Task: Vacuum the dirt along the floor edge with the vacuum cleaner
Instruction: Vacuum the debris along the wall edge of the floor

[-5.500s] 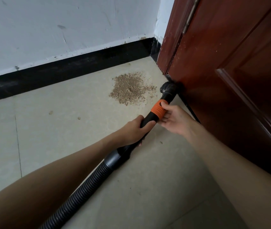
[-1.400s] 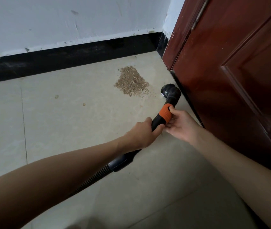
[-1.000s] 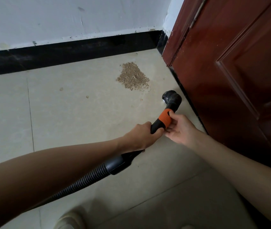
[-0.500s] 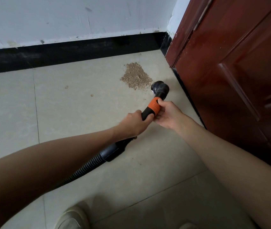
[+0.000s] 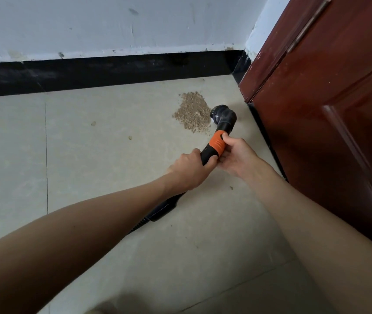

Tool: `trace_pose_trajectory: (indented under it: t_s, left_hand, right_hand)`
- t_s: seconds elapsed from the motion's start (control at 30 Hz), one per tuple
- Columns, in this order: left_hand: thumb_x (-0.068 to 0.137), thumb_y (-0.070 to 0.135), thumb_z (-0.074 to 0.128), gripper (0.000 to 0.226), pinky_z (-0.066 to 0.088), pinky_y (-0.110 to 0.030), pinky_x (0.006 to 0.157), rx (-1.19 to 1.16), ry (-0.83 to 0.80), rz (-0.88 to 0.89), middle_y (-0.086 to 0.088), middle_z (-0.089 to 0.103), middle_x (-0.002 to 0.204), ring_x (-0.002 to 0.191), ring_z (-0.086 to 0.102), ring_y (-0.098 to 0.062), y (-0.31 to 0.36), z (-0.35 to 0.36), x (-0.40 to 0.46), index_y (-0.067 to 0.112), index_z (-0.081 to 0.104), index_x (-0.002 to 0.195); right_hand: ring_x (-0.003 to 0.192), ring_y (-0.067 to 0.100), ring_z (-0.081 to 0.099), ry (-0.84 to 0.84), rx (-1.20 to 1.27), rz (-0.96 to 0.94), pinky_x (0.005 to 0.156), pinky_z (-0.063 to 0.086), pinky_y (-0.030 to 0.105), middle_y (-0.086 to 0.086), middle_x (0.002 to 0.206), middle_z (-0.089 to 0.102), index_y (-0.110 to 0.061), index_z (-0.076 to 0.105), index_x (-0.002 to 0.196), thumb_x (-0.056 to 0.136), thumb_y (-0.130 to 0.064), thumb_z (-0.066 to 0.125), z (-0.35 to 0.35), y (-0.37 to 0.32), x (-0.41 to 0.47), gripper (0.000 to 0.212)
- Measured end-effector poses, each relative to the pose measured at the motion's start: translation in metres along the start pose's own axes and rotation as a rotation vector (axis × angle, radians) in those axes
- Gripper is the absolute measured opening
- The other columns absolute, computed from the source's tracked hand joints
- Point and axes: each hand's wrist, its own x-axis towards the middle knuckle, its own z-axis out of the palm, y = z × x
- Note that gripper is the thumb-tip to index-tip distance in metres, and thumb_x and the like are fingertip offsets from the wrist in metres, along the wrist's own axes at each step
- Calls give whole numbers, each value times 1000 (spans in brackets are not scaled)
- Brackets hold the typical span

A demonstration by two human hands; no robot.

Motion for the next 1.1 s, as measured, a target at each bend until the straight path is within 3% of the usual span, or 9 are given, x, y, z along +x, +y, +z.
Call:
trace_pose_trajectory:
  t_s: [0.07, 0.2, 0.33, 0.6, 0.83, 0.93, 1.1]
  left_hand:
    - [91, 58, 39, 45, 55, -40, 66, 17, 22, -8, -11, 60, 83, 66, 62, -33, 0, 0, 6, 14, 43, 88]
    - [91, 59, 38, 44, 39, -33, 59, 65, 86, -26, -1, 46, 68, 66, 54, -29, -7, -2, 20, 15, 42, 88]
    - [91, 58, 40, 43, 36, -33, 62, 51, 134, -64, -2, 44, 70, 70, 49, -29, -10, -10, 32, 15, 42, 87]
    - [92, 57, 39, 44, 55, -44, 78, -54, 129, -99, -17, 64, 97, 83, 66, -38, -13, -34, 52, 13, 47, 94]
    - [93, 55, 39, 43, 57, -44, 72, -65, 100, -80, -16, 63, 92, 72, 67, -35, -14, -38, 59, 12, 46, 92]
    - [93, 56, 39, 43, 56, -39, 65, -2, 88, -43, -11, 60, 84, 58, 62, -29, -9, -34, 58, 13, 44, 90]
    - [92, 56, 39, 43, 55, -33, 56, 26, 37, 1, -6, 56, 74, 49, 63, -25, 7, -22, 45, 13, 45, 90]
  right_hand:
    - [81, 22, 62, -11, -7, -7, 62, 50, 35, 12, 90, 63, -3, 53, 117, 102, -28, 48, 2, -3, 8, 29]
    - [81, 23, 63, -20, -24, -11, 62, 50, 35, 13, 90, 63, -3, 55, 115, 102, -30, 49, 13, -8, 24, 30]
    - [76, 21, 63, -23, -31, -14, 58, 50, 33, 12, 86, 63, -5, 58, 105, 102, -29, 49, 30, -15, 36, 26]
    - [78, 24, 62, -8, -98, -18, 58, 49, 40, 13, 87, 63, -4, 53, 129, 100, -26, 53, 62, -33, 54, 37]
    - [79, 26, 63, -13, -122, -22, 53, 50, 36, 14, 91, 63, -2, 50, 133, 101, -27, 53, 64, -37, 60, 41]
    - [78, 25, 63, -14, -105, -29, 52, 50, 35, 13, 90, 63, -2, 50, 132, 102, -28, 49, 53, -38, 57, 39]
    - [78, 23, 60, 0, -74, -25, 55, 48, 35, 13, 89, 61, -6, 51, 120, 104, -28, 45, 27, -35, 38, 28]
